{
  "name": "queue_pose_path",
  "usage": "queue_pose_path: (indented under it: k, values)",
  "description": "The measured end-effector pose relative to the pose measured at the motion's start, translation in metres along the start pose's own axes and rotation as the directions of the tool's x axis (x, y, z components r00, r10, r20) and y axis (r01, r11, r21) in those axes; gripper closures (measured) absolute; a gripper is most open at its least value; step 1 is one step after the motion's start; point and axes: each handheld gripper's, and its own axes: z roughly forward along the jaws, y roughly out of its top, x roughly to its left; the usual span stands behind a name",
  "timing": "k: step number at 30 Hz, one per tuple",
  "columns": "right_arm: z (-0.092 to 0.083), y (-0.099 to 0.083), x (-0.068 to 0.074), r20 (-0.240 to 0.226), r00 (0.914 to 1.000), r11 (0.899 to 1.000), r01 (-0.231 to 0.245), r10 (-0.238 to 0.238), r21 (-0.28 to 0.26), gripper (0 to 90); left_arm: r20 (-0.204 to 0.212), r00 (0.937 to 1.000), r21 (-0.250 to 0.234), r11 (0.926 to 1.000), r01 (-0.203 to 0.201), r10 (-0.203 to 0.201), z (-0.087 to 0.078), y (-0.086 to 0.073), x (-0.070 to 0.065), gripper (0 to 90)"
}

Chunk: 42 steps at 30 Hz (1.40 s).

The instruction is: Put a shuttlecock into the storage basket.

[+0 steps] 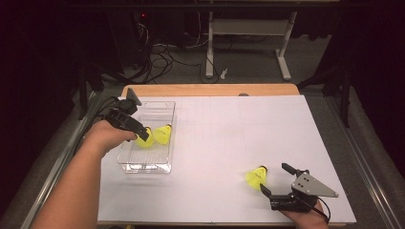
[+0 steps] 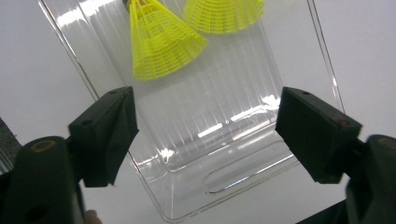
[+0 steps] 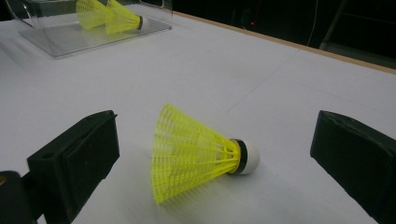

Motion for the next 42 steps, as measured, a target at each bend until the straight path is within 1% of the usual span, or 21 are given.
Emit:
queue_pose_path:
  k: [2,4,7,8,10,13,16,19,23,26,29,31,34,35,37,39,42]
  values:
    - [0.000,0.000,0.000,0.001,1.0000,1.000,-0.003,0.003,0.001,1.9,0.002,1.0000,0.003,1.0000,-0.006,0.006,0.000,-0.001,-0.002,17.2]
    - [0.000,0.000,0.000,0.003,1.0000,1.000,-0.003,0.003,0.000,1.9,0.006,0.9999,0.004,0.9999,-0.011,0.011,-0.001,-0.002,-0.004,14.8]
    - [-0.001,0.000,0.000,0.006,1.0000,1.000,-0.004,0.004,-0.002,1.9,0.014,0.9996,0.021,0.9995,-0.024,0.024,0.002,-0.002,-0.007,6.5]
    - [-0.001,0.000,0.000,0.006,1.0000,1.000,-0.004,0.004,-0.004,1.9,0.009,0.9996,0.022,0.9994,-0.025,0.025,0.002,-0.002,-0.007,3.0]
    - [0.000,0.000,0.000,0.006,1.0000,1.000,-0.005,0.005,-0.002,1.9,0.005,0.9997,0.021,0.9995,-0.025,0.025,0.004,-0.003,-0.007,0.6]
    - [0.000,0.000,0.000,0.005,1.0000,1.000,-0.005,0.005,0.001,1.9,0.004,0.9998,0.020,0.9996,-0.019,0.019,0.006,-0.004,-0.007,0.3]
    - [0.000,-0.001,0.000,0.006,1.0000,1.000,-0.008,0.008,0.002,2.2,0.003,0.9996,0.034,0.9990,-0.030,0.030,0.010,-0.005,-0.007,0.5]
    - [0.000,-0.001,0.000,0.001,1.0000,1.000,-0.010,0.010,0.004,4.3,0.009,0.9994,0.041,0.9986,-0.035,0.035,0.013,-0.007,-0.008,0.8]
    - [0.001,0.000,0.000,0.000,0.9999,1.000,-0.014,0.014,0.005,9.8,0.016,0.9988,0.038,0.9982,-0.046,0.046,0.014,-0.008,-0.010,0.8]
    - [0.003,0.000,0.003,-0.005,0.9999,1.000,-0.015,0.015,0.027,15.6,0.022,0.9984,0.040,0.9979,-0.052,0.051,0.014,-0.009,-0.013,0.8]
    - [0.006,0.001,0.005,-0.010,0.9998,0.999,-0.017,0.017,0.041,16.3,0.028,0.9977,0.040,0.9972,-0.063,0.062,0.014,-0.009,-0.017,0.8]
    - [0.008,0.001,0.008,-0.014,0.9999,0.999,-0.006,0.006,0.049,16.4,0.027,0.9973,0.044,0.9967,-0.069,0.068,0.015,-0.009,-0.020,0.8]
    - [0.009,0.001,0.009,-0.018,0.9998,0.999,0.000,0.001,0.053,16.4,0.033,0.9946,0.055,0.9934,-0.100,0.099,0.018,-0.009,-0.027,0.8]
    - [0.009,0.001,0.010,-0.019,0.9998,0.999,-0.002,0.003,0.053,16.2,0.037,0.9932,0.053,0.9923,-0.112,0.110,0.020,-0.010,-0.031,0.8]
    - [0.010,-0.001,0.009,-0.016,0.9999,0.999,0.005,-0.004,0.054,15.9,0.053,0.9901,0.059,0.9893,-0.133,0.130,0.023,-0.010,-0.038,0.8]
    - [0.011,-0.001,0.009,-0.016,0.9999,0.998,0.002,-0.001,0.062,15.8,0.053,0.9876,0.063,0.9865,-0.151,0.148,0.025,-0.011,-0.044,0.8]
    - [0.012,-0.002,0.010,-0.015,0.9999,0.998,0.005,-0.004,0.065,15.4,0.063,0.9830,0.058,0.9827,-0.176,0.172,0.027,-0.012,-0.054,0.8]
